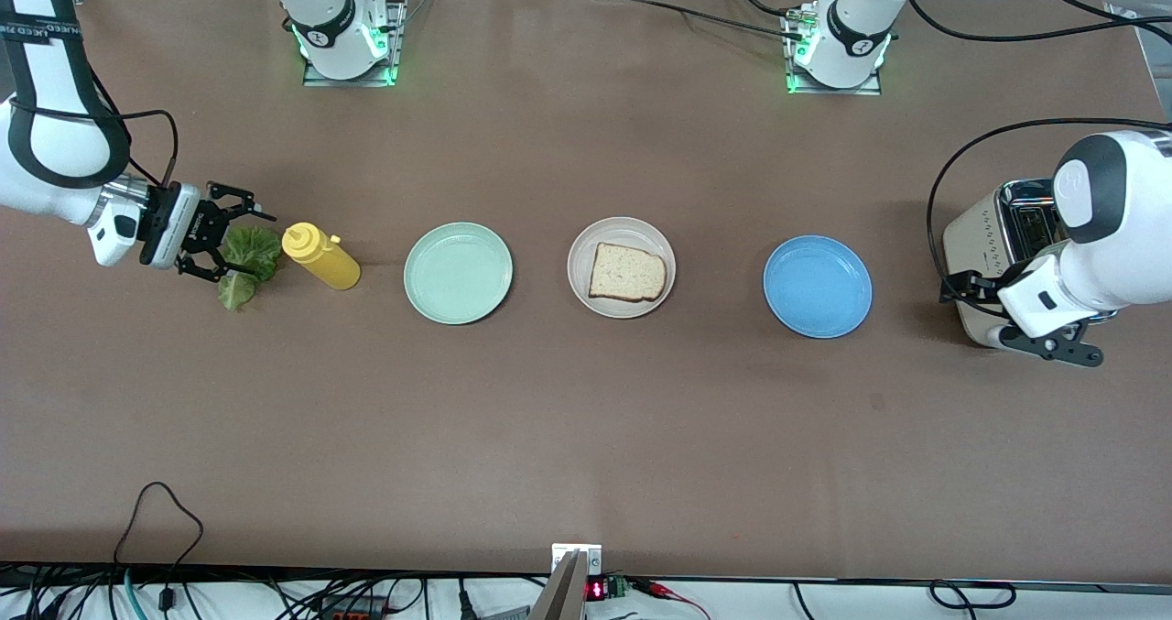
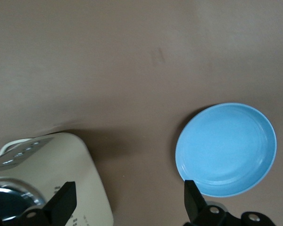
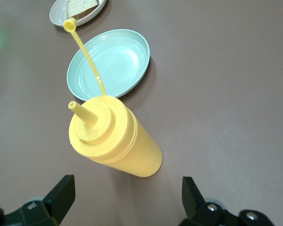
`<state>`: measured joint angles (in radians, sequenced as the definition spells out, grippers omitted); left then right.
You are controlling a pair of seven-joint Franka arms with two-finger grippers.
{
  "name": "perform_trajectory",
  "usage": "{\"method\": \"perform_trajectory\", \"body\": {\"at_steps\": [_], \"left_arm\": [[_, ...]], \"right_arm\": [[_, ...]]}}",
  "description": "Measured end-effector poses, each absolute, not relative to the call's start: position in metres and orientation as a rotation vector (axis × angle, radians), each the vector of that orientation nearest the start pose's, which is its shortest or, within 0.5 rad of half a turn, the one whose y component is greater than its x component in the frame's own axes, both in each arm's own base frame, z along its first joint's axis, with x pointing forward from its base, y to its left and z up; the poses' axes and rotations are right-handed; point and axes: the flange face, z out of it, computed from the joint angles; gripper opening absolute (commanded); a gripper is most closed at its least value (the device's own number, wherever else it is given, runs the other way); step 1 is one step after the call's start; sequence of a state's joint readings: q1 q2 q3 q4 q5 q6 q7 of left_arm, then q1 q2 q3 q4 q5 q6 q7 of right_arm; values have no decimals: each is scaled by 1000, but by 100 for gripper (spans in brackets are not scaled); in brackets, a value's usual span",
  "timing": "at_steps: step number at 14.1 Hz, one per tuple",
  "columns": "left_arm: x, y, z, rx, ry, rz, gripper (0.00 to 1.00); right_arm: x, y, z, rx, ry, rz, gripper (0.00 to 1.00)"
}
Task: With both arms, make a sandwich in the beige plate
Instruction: 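Grasp the yellow squeeze bottle with the right gripper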
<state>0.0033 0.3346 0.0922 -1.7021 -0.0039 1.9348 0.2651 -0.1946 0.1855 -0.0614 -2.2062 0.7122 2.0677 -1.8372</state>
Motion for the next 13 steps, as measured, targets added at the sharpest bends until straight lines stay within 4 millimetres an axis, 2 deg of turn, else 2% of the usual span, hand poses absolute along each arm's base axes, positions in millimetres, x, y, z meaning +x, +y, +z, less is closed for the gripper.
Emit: {"method": "perform_trajectory", "body": {"at_steps": [3,7,11,13], "left_arm": [[640,58,433,-3112,163,51,100],[630,57,485,-3118,-14,36,100],[626,51,555,-3120,-60,24,100],[625,40,569,-3128,-84,27,100]], "right_arm": [[508,-102,271,-2112,-1437,-462,100],[498,-104,244,-1997,-1489,-568,100],[493,-95,218,-1894,-1452,-707,100],[493,-90,211,-1861,-1428,-755,100]]}}
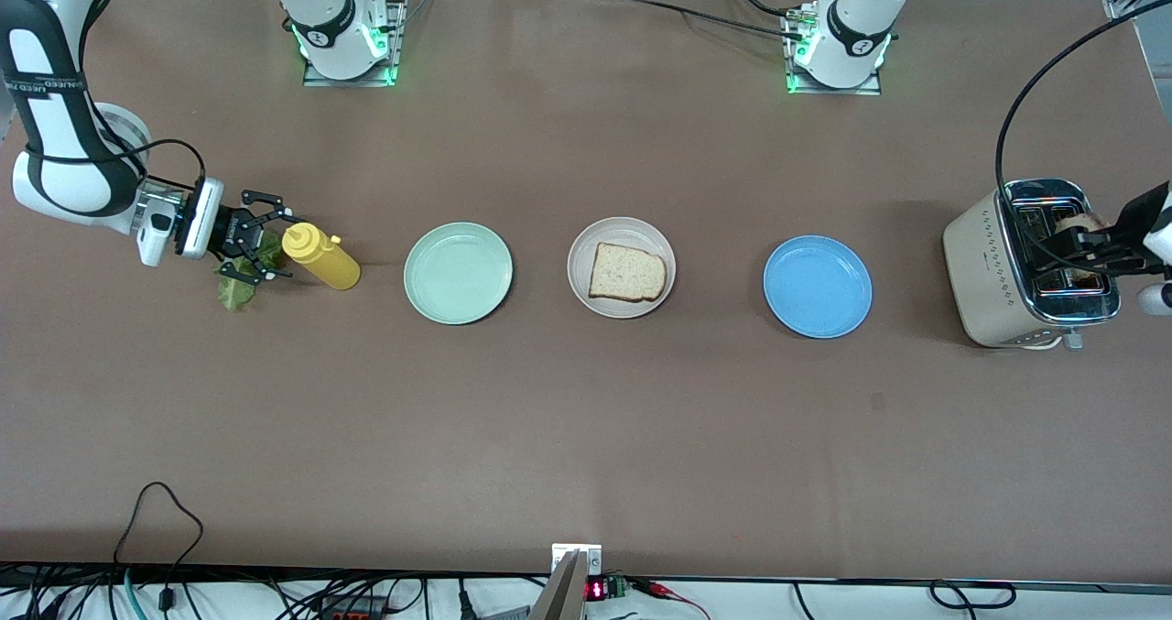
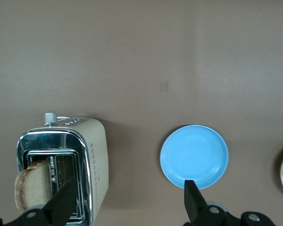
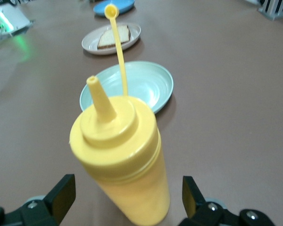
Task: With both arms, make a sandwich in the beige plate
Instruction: 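Grasp the yellow squeeze bottle with the right gripper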
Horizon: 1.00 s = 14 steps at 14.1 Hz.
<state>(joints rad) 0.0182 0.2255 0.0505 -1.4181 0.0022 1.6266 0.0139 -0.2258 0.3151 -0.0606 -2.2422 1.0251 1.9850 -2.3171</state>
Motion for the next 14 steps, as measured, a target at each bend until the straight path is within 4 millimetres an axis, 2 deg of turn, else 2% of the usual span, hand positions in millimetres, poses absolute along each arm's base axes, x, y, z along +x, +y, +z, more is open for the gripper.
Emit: {"method": "perform_trajectory", "body": {"at_steps": [2,6,10,14], "left_arm": [[621,28,570,-3135,-107,76,100],[606,31,582,-3138,-126,143,100],[598,24,582,-3139,-109,172,100],[594,19,584,-3141,-93,141,100]], "right_arm": [[493,-87,209,-1837,-1414,-797,100],[492,-84,204,-1816,-1402,-823,100],[488,-88,190,-1805,-1405,-821,100],[488,-86,185,-1807,-1380,-838,100]]}}
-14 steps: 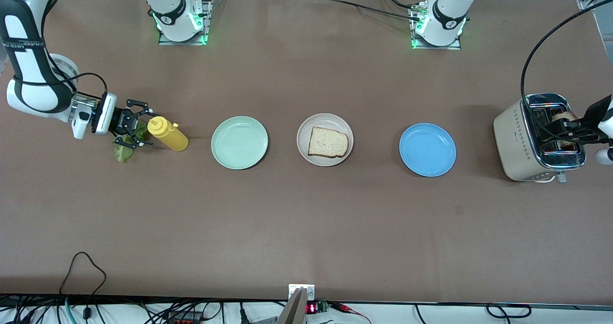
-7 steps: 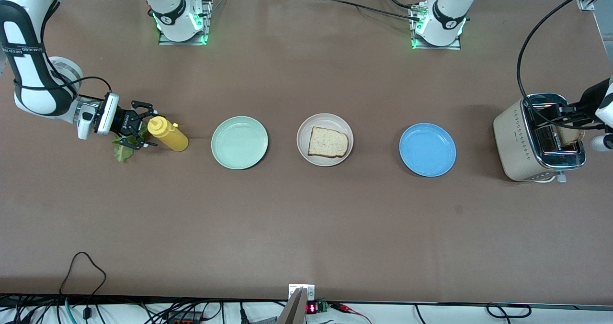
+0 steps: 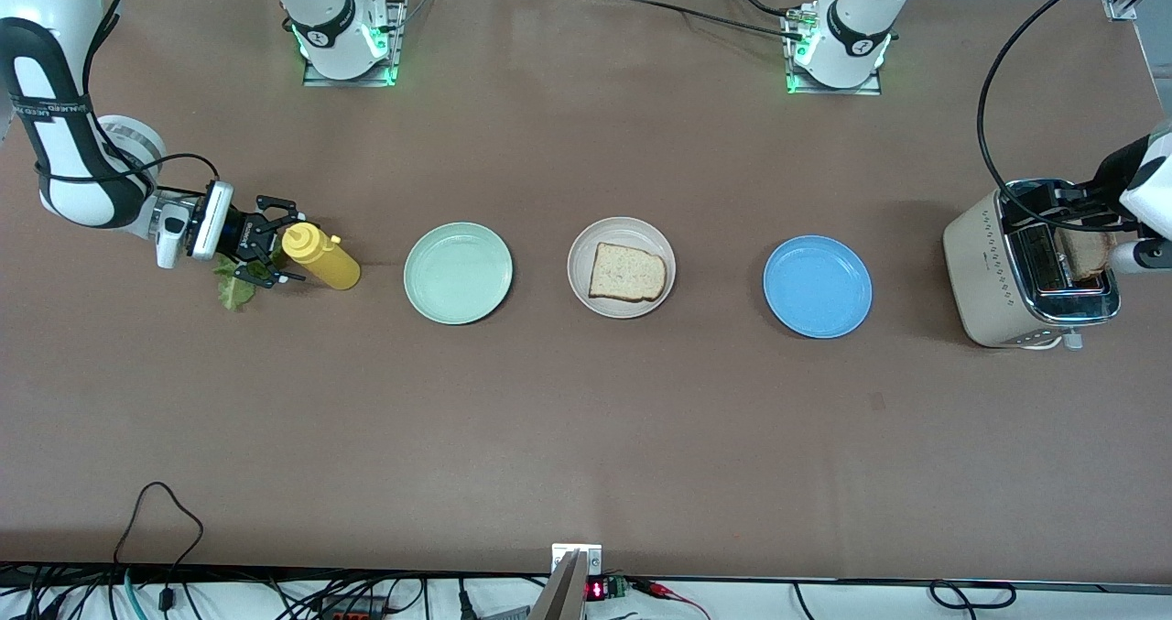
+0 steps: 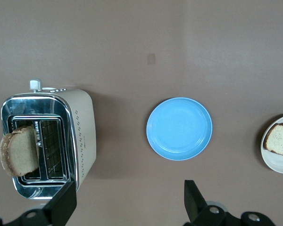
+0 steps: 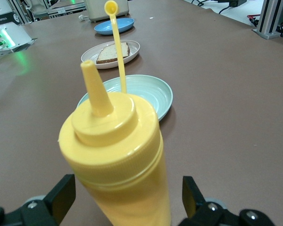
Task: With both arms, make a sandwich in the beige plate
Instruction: 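Grasp the yellow squeeze bottle with the right gripper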
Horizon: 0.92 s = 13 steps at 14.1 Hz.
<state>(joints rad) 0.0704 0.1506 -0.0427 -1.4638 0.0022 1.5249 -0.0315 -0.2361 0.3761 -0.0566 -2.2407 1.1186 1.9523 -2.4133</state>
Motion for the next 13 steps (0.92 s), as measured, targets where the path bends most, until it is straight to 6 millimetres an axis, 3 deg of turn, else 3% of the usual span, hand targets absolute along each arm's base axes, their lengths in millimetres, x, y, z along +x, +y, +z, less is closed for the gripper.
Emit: {"method": "perform_trajectory", "body": {"at_steps": [7,13], "left_arm": [[592,22,573,-3149,-105,139,100],[585,20,593,-3150,-103,87,100]], "right_arm": [[485,-83,167,-1796,-1363,-830,100],[489,-71,162,-1789,-1333,-850,100]]}}
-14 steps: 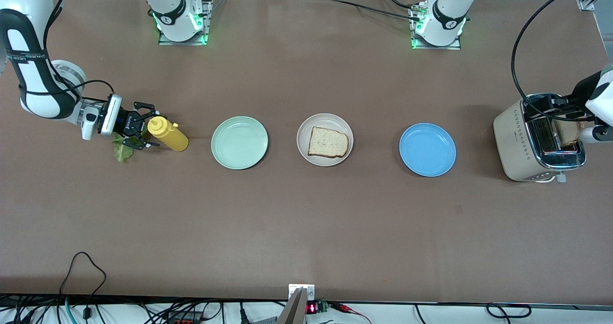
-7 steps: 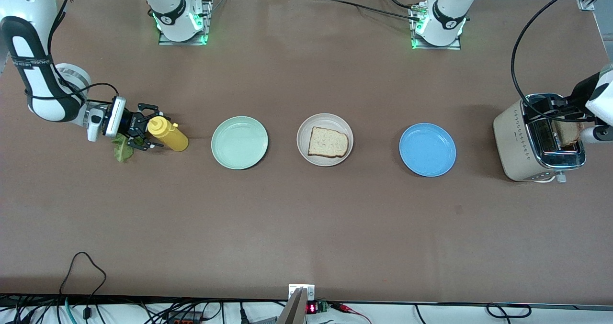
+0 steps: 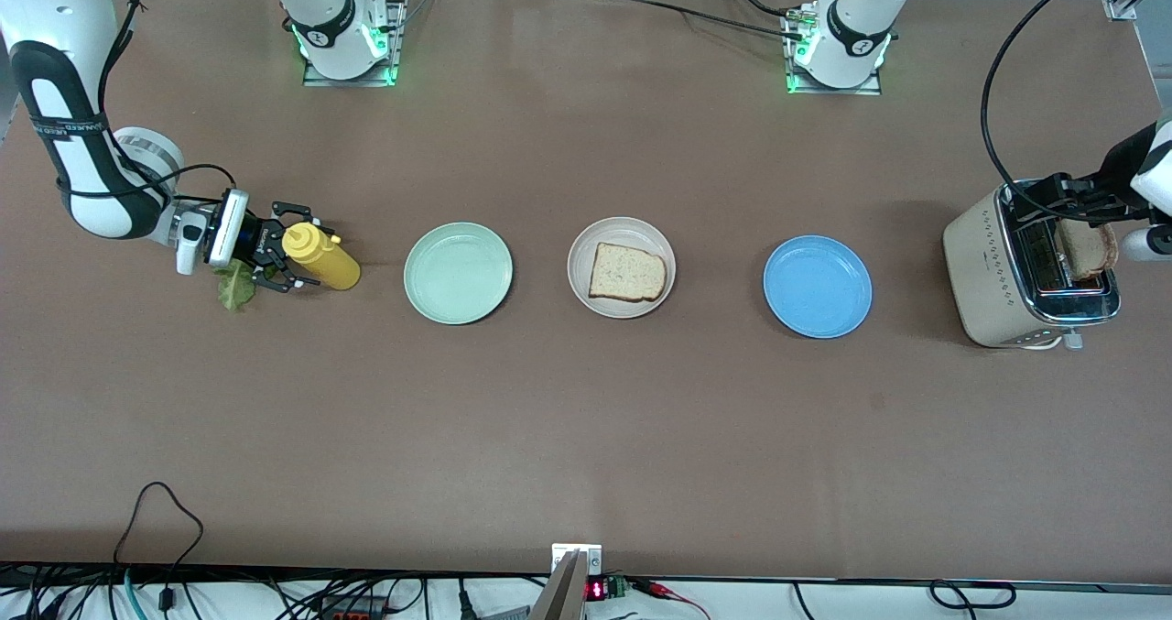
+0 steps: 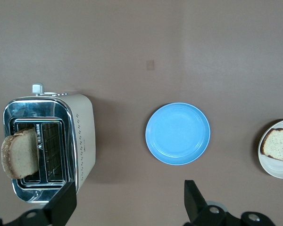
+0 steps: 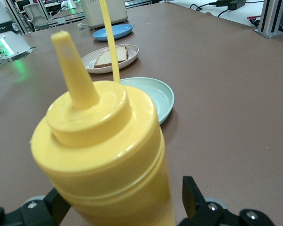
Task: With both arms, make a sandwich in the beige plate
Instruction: 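Grasp the yellow squeeze bottle with the right gripper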
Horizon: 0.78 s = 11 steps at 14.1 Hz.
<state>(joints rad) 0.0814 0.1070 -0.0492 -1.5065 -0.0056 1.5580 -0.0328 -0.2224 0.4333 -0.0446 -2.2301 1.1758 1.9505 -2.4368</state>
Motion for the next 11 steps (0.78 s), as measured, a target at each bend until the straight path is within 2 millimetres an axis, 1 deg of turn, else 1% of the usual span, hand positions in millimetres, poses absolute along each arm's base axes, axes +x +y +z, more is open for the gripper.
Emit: {"method": "perform_trajectory", "body": {"at_steps": [1,2,3,4,5,8,11], "left_arm": [[584,21,592,-3149,-106,93,100],[584,22,592,-3149,-109,95,100],[584,23,592,-3149,-113,95,100],[584,24,592,-3149,-115,95,100],[584,25,592,-3149,-116,96,100],[584,25,592,-3149,-116,96,100],[584,25,592,-3149,-116,96,100]], "right_arm": [[489,-71,160,-1788,-1332,-848,95],[489,-71,159,-1788,-1330,-846,77],[489,-71,157,-1788,-1328,-844,57],[489,-71,156,-1788,-1328,-842,45],[489,-71,155,-1788,-1327,-842,37],[490,-71,156,-1789,-1328,-845,23],[491,-71,156,-1789,-1329,-847,23]]}}
